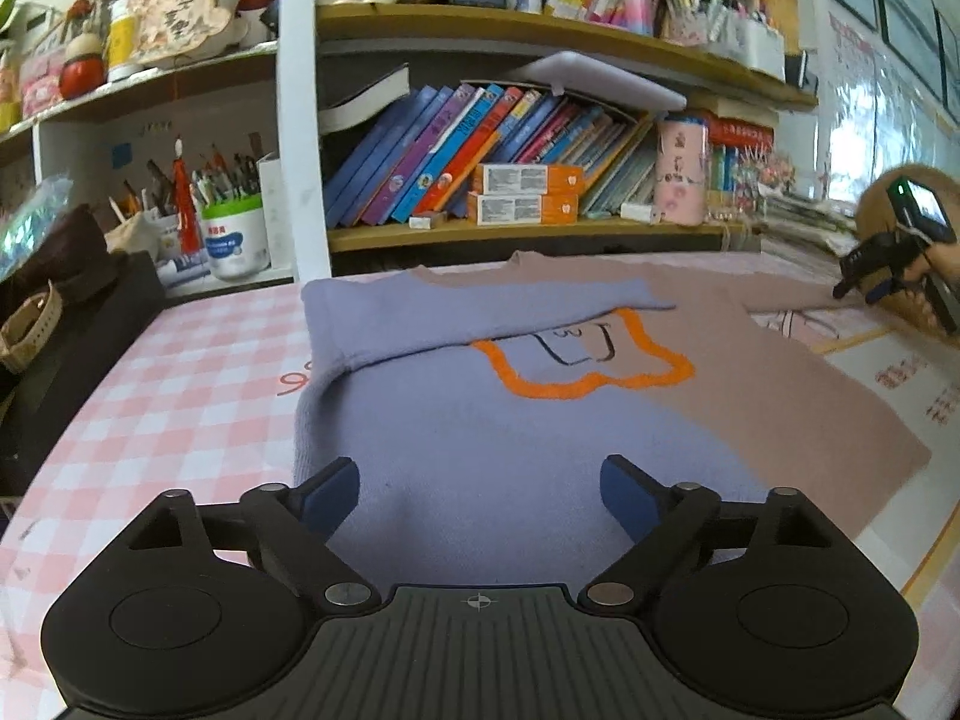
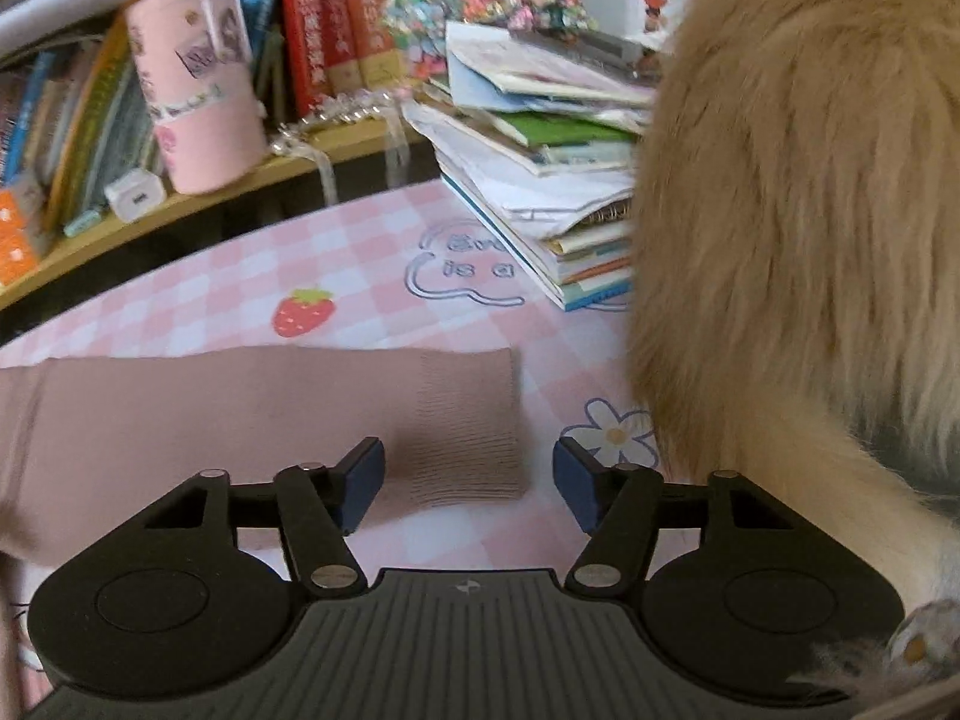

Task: Fold clothes
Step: 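Grasp the mauve sleeve with the right gripper and fold it across the front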

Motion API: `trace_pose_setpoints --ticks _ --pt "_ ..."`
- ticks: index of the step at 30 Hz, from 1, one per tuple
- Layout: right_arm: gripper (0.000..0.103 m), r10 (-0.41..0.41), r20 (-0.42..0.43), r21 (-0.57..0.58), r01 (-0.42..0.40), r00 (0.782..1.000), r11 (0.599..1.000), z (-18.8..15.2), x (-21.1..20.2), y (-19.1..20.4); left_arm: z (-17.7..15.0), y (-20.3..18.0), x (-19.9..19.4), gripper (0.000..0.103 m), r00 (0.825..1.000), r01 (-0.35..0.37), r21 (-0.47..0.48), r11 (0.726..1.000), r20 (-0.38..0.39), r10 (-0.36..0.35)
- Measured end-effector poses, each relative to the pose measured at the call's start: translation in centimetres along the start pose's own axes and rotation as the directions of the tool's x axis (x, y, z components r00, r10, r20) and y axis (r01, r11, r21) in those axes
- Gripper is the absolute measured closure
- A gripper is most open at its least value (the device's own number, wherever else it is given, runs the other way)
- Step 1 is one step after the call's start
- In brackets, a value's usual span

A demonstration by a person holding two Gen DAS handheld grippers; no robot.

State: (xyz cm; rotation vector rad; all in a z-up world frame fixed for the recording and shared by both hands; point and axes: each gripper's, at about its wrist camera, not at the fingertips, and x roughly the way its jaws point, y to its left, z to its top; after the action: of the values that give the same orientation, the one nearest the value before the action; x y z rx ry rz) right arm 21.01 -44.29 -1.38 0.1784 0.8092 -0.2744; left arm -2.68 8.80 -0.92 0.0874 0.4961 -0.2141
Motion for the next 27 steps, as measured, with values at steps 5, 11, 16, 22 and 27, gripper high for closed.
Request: trace_pose_setpoints --ticks 5,11,16,22,27 --pt "0.086 0.056 0.008 0.005 -0.056 0.998 0.998 0.0 0.1 0.3 0.0 -0.9 0.1 0.010 1.000 -0.010 0.055 0.998 -0.005 0.010" --pt "0.093 0.119 0.069 -0.060 -0.115 0.991 0.992 1.7 -2.8 3.7 0.1 -1.1 -0.1 0.006 1.000 -0.011 0.065 0.998 0.009 0.011" --pt "0.093 0.286 0.174 -0.202 -0.250 0.943 0.947 4.1 -9.0 10.3 0.1 -1.5 -0.1 0.005 1.000 -0.007 0.086 0.996 0.013 0.006" --pt "0.093 0.562 0.229 -0.383 -0.457 0.795 0.803 4.7 -16.6 20.3 0.0 -1.8 -0.2 0.005 1.000 -0.019 0.103 0.995 0.016 0.017" --pt "0.093 0.698 0.166 -0.511 -0.544 0.697 0.665 3.1 -19.1 28.5 0.0 -1.6 -0.2 0.005 1.000 -0.023 0.095 0.995 0.017 0.021"
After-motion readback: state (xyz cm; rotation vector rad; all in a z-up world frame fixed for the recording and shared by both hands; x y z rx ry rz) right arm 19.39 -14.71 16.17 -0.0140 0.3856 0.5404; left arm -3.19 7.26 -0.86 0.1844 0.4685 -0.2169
